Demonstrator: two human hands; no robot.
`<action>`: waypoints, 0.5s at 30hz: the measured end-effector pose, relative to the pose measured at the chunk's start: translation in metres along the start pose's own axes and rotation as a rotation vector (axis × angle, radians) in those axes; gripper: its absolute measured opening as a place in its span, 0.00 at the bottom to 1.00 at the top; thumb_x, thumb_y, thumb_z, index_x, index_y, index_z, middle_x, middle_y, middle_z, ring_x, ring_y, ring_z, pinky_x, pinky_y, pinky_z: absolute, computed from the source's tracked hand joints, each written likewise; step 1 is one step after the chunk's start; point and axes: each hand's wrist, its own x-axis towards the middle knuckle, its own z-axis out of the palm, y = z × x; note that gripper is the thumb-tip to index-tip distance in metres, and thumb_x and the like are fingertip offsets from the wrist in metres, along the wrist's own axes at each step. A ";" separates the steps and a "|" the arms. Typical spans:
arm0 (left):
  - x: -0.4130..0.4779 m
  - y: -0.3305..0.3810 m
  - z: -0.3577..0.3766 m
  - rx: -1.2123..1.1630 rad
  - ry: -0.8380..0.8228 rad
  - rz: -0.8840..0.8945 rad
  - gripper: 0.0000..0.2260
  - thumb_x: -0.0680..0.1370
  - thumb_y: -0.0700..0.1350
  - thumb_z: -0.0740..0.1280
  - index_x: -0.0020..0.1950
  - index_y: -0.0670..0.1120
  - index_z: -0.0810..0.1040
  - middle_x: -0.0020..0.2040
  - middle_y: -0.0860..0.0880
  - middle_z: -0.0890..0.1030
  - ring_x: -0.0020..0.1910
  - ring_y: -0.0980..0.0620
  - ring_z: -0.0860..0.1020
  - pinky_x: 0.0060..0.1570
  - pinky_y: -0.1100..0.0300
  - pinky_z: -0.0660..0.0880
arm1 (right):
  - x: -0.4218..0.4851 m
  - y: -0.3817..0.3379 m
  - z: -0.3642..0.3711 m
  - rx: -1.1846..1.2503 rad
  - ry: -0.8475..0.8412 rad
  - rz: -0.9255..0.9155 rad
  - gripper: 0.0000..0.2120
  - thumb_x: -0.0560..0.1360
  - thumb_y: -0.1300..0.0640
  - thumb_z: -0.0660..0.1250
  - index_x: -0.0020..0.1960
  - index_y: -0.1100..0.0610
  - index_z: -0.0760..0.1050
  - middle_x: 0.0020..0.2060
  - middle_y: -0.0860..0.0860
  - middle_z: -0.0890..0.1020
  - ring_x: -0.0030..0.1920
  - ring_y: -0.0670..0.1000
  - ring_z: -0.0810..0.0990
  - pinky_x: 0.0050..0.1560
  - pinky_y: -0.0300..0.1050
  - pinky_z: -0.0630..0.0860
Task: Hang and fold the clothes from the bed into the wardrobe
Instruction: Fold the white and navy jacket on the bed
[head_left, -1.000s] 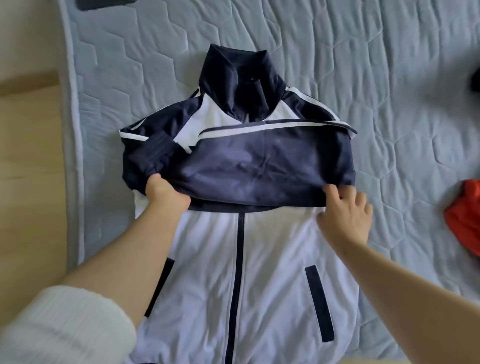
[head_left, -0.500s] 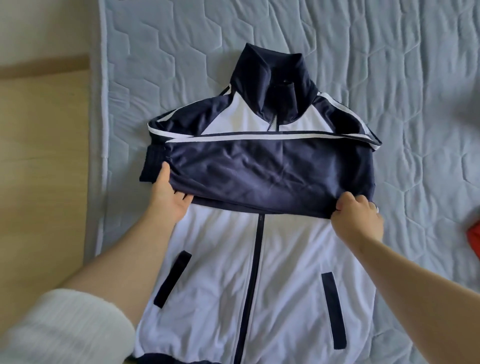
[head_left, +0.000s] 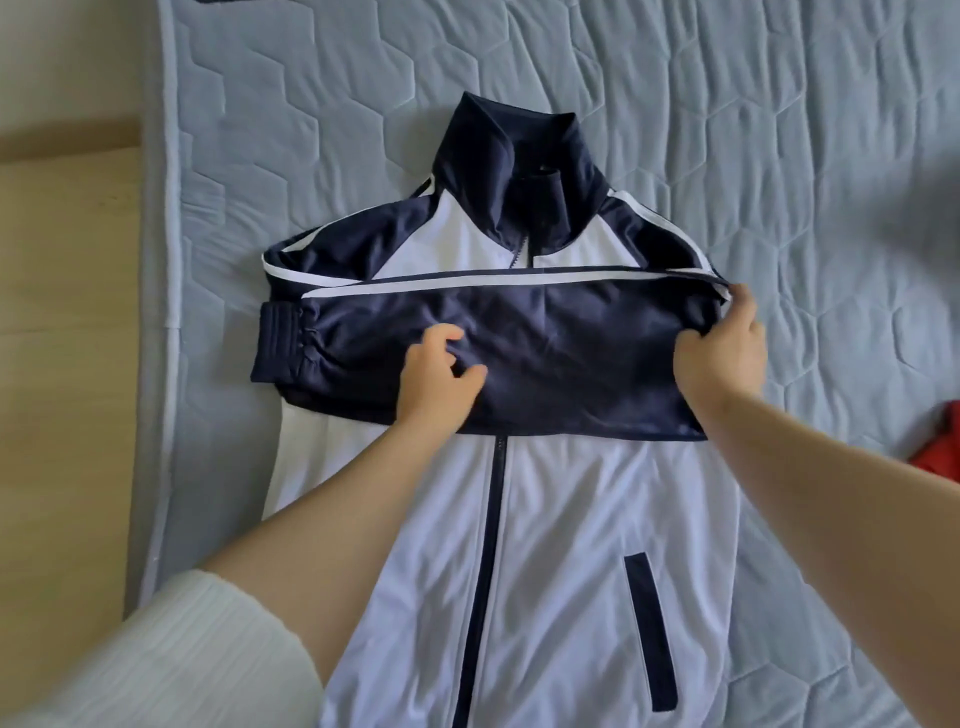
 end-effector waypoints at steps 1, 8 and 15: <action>0.001 0.003 0.010 0.056 -0.091 -0.023 0.17 0.73 0.45 0.69 0.60 0.50 0.72 0.54 0.48 0.71 0.55 0.47 0.72 0.54 0.60 0.69 | 0.009 -0.003 -0.001 -0.021 -0.008 -0.013 0.31 0.73 0.63 0.56 0.74 0.53 0.55 0.68 0.58 0.66 0.67 0.61 0.64 0.65 0.55 0.62; 0.006 0.003 0.023 0.262 -0.163 -0.057 0.18 0.75 0.51 0.66 0.64 0.55 0.68 0.65 0.48 0.67 0.63 0.45 0.65 0.61 0.53 0.65 | 0.035 -0.020 -0.009 0.027 0.002 -0.256 0.29 0.70 0.64 0.56 0.70 0.49 0.64 0.73 0.45 0.59 0.72 0.53 0.57 0.70 0.46 0.52; -0.029 -0.024 0.014 0.592 -0.116 0.201 0.24 0.76 0.49 0.65 0.70 0.55 0.64 0.67 0.51 0.65 0.65 0.46 0.64 0.61 0.54 0.62 | -0.015 0.016 -0.007 -0.231 -0.053 -0.321 0.19 0.71 0.62 0.62 0.62 0.56 0.71 0.70 0.53 0.65 0.67 0.59 0.63 0.65 0.51 0.57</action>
